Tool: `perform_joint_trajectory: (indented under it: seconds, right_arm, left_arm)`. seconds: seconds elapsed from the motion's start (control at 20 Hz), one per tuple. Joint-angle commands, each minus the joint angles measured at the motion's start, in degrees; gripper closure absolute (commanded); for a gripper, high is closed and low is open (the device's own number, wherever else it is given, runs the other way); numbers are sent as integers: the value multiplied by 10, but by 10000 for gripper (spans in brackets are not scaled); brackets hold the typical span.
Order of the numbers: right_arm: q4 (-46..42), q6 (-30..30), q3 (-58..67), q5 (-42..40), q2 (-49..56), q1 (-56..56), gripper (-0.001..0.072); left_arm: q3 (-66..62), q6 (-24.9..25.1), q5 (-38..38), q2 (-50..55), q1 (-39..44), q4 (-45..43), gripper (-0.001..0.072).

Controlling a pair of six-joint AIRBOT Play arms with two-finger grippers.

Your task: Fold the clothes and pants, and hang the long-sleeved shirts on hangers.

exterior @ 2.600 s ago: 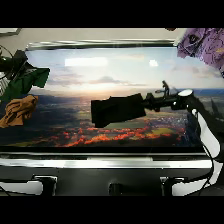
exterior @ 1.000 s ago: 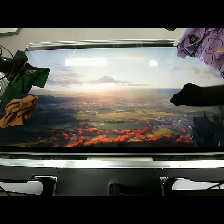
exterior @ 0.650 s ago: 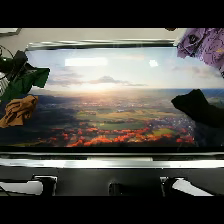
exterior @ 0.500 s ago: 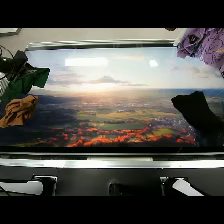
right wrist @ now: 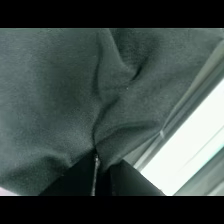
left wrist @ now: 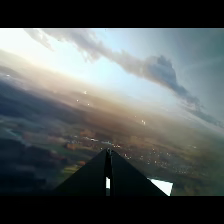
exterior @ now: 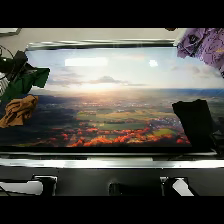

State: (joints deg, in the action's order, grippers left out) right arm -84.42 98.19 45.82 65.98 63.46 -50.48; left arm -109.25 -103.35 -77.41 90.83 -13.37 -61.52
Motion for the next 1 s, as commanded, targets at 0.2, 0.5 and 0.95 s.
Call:
perform_joint_trajectory:
  seconds: [0.2, 0.5, 0.95]
  right_arm:
    - [-57, 18, -32, 31, -8, 0, 685]
    - [-109, 37, -37, 60, -8, 0, 684]
    - [-148, 45, 7, 72, -36, 0, 172]
  left_arm:
    - [0, 0, 0, 0, 0, 0, 692]
    - [0, 0, 0, 0, 0, 0, 692]
    - [0, 1, 0, 0, 0, 0, 691]
